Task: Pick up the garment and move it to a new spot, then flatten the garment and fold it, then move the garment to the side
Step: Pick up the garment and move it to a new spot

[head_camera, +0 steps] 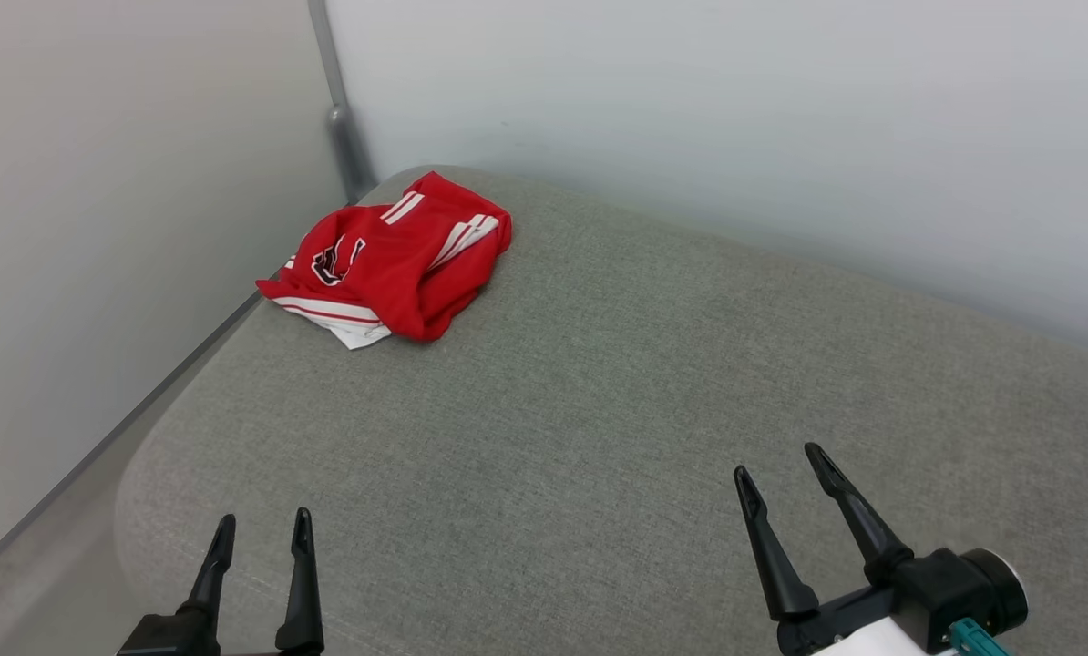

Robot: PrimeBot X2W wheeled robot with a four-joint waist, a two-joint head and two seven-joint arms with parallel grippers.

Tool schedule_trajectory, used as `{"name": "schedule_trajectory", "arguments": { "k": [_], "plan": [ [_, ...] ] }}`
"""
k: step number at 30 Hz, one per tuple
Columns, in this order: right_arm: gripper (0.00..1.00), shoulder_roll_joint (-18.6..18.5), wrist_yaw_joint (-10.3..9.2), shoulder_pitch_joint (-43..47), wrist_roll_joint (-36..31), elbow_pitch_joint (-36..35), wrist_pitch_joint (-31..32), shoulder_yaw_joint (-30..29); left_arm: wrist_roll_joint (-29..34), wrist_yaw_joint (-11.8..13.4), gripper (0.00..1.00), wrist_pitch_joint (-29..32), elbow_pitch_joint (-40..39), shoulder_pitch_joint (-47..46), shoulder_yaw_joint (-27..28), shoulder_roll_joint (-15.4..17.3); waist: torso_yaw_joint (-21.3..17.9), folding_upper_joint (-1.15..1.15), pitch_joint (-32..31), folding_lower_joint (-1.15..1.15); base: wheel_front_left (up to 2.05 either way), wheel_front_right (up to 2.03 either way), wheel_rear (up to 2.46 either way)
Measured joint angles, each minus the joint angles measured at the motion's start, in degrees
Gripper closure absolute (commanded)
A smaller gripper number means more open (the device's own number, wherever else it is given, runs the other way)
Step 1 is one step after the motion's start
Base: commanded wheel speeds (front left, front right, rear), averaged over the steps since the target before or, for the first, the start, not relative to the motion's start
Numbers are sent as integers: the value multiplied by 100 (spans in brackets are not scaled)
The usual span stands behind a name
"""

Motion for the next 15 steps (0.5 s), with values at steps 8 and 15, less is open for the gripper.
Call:
{"name": "schedule_trajectory", "arguments": {
  "k": [8, 15],
  "plan": [
    [0, 0, 0, -65, 1, -13, 0, -7, -109, -12, 0, 0, 67, -1, 2, -1, 46, 0, 91, 0, 0, 0, 0],
    [0, 0, 0, -55, -35, -93, 0, -93, -59, -213, 0, 0, 115, -102, 2, -1, 0, 0, 226, 0, 0, 0, 0]
  ]
}}
